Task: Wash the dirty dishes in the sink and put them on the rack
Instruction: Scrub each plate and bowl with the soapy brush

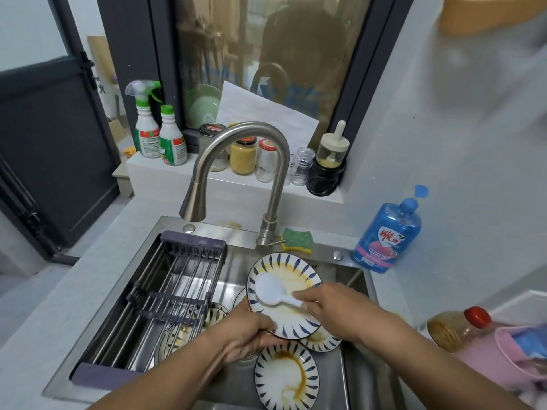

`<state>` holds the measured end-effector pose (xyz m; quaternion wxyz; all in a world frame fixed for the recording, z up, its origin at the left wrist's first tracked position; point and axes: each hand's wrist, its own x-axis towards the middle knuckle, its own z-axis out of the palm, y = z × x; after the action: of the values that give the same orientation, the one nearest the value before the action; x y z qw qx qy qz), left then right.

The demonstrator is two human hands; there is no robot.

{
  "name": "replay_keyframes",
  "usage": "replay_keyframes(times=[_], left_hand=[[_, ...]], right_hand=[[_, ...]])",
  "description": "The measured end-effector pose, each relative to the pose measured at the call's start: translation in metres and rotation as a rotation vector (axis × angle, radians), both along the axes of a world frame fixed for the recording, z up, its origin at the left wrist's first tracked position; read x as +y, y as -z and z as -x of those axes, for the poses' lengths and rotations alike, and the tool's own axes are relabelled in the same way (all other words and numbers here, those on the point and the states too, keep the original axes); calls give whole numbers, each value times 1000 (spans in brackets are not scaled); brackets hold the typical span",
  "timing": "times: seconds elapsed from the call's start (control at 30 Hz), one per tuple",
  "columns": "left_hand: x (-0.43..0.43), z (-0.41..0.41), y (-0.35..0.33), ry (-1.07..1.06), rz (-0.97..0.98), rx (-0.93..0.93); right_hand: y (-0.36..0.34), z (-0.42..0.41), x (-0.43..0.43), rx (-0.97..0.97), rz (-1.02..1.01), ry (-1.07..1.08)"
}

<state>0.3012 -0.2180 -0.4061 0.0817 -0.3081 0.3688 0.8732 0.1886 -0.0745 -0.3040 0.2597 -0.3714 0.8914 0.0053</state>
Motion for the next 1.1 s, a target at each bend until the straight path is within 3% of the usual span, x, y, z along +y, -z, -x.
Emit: replay_keyframes(times=[0.13, 0.23, 0.37, 0.5, 0.67, 0.77, 0.9, 1.1], left_hand=[[-16, -4, 0, -45, -55, 51], [-22, -9, 1, -36, -12, 55], [-9, -11, -9, 86, 52, 63], [2, -9, -17, 85, -17, 65], [-2, -14, -14, 96, 22, 49], [4, -18, -13, 96, 3, 70], [5, -20, -10, 11, -33, 94], [-4, -10, 1, -244, -43, 81]], right_hand=[[-8, 7, 24, 19, -85, -58], [-10, 17, 40, 169, -162, -47], [-14, 19, 28, 288, -83, -7], [-19, 2, 5, 192, 50, -112], [-25, -7, 10, 127, -19, -254], [-25, -7, 9, 220, -40, -282], [-21, 5, 13, 410, -100, -143], [-16, 7, 28, 181, -139, -57]])
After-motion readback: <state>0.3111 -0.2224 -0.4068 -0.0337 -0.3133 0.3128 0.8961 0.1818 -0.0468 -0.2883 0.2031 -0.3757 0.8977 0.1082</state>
